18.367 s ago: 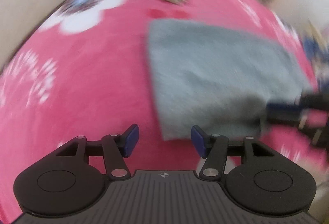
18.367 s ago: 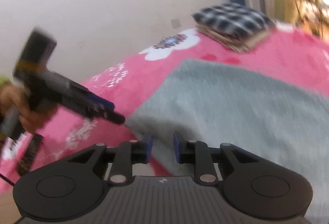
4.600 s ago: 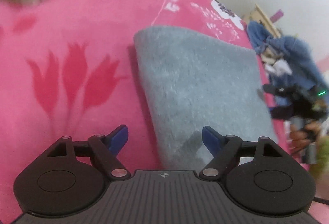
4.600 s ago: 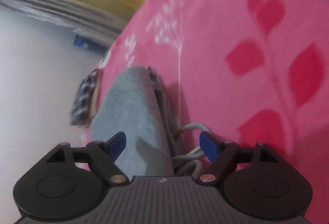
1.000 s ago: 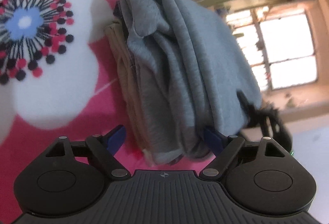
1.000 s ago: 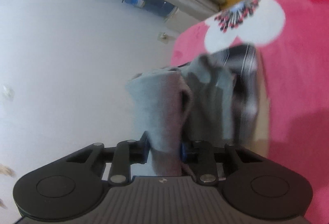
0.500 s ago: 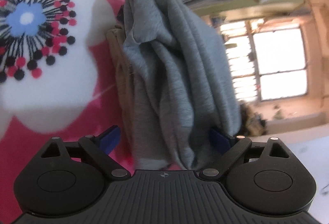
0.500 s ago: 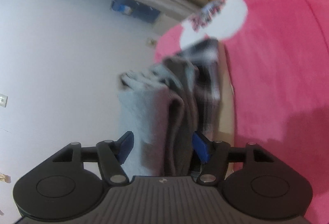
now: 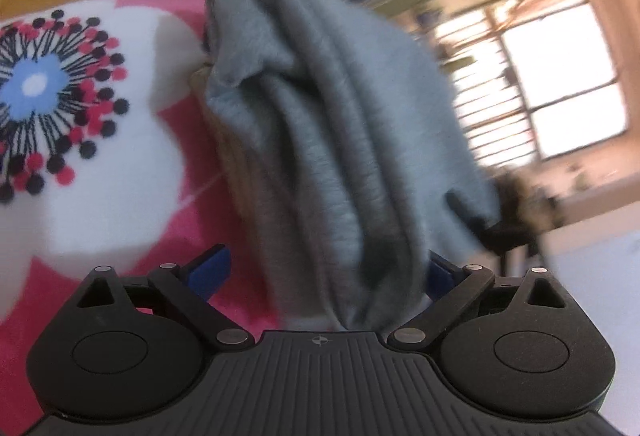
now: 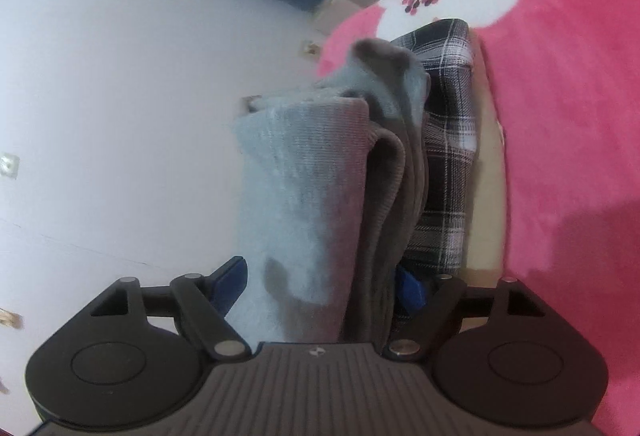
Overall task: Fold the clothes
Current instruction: 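Lower the grey sweatshirt onto the stack and press down with both grippers, then open both grippers and pull them back from the clothes stack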
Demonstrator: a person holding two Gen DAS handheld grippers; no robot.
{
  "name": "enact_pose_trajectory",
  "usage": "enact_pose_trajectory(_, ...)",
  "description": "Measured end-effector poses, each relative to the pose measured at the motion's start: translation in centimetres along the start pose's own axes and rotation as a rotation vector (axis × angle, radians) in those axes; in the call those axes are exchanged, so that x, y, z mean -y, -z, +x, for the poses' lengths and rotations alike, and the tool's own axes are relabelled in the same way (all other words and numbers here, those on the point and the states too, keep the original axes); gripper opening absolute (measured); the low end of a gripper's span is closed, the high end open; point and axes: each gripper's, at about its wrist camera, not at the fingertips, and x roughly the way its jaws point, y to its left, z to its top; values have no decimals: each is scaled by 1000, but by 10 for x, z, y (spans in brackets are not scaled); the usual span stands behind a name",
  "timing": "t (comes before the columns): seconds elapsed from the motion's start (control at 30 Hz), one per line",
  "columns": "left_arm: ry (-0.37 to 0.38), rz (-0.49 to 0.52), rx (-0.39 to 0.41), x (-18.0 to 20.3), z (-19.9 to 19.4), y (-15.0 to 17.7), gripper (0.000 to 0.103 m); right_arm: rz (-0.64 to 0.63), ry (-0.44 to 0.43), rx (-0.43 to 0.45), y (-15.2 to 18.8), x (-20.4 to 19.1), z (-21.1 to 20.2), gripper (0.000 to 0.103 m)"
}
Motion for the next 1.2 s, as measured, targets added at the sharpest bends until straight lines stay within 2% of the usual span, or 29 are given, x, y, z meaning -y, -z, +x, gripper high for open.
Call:
enact_pose_trajectory(0.07, 26, -55, -22, -11, 10, 0, 103, 36, 11, -1, -2, 9, 6, 81)
enact_pose_trajectory(0.2, 125, -152, -38, -27, 22, 3, 103, 111, -31, 24, -2, 19, 13, 86)
enact_pose_trajectory(0.23, 144, -165, -36, -28, 23, 3, 97, 115, -33, 31, -3, 18, 14, 82)
enact_pose_trajectory(0.27, 169, -166, -31, -26, 21, 3, 83, 110, -35, 37, -3, 16, 13, 72)
enact_pose_trajectory(0.3, 197, -160, -23, -22, 19, 4, 75, 93, -45, 39, -4, 11, 11, 63)
enact_pose_trajectory(0.33, 208, -148, -18, -18, 15, 3, 69, 65, -50, 37, -6, 5, 7, 52)
enact_pose_trajectory(0.37, 212, -129, -17, -12, 11, 3, 65, 40, -43, 35, -7, -1, 4, 48)
enact_pose_trajectory(0.5, 201, -70, -52, 7, 0, -2, 62, 26, -8, 4, -20, -15, 8, 43)
enact_pose_trajectory(0.7, 253, -89, -87, 30, -6, -18, 62, -19, 6, -33, -44, -61, 4, 40)
enact_pose_trajectory(0.83, 299, -73, -89, 46, -1, -25, 63, -108, 32, -42, -60, -94, 0, 40)
enact_pose_trajectory(0.9, 294, -66, -98, 51, 11, -23, 63, -133, 48, -44, -69, -93, 4, 40)
enact_pose_trajectory(1.0, 222, -67, -141, 40, 33, -10, 67, -56, 87, -73, -73, -51, 17, 44)
enact_pose_trajectory(1.03, 205, -78, -161, 33, 39, -5, 66, -10, 98, -79, -72, -30, 20, 56)
enact_pose_trajectory(1.07, 188, -90, -180, 26, 45, 1, 66, 27, 74, -71, -71, -9, 19, 61)
enact_pose_trajectory(1.13, 177, -102, -202, 15, 49, 12, 69, 92, -13, -29, -70, 23, 8, 64)
enact_pose_trajectory(1.2, 190, -43, -181, 16, 31, 19, 79, 124, -17, 70, -70, 35, -15, 77)
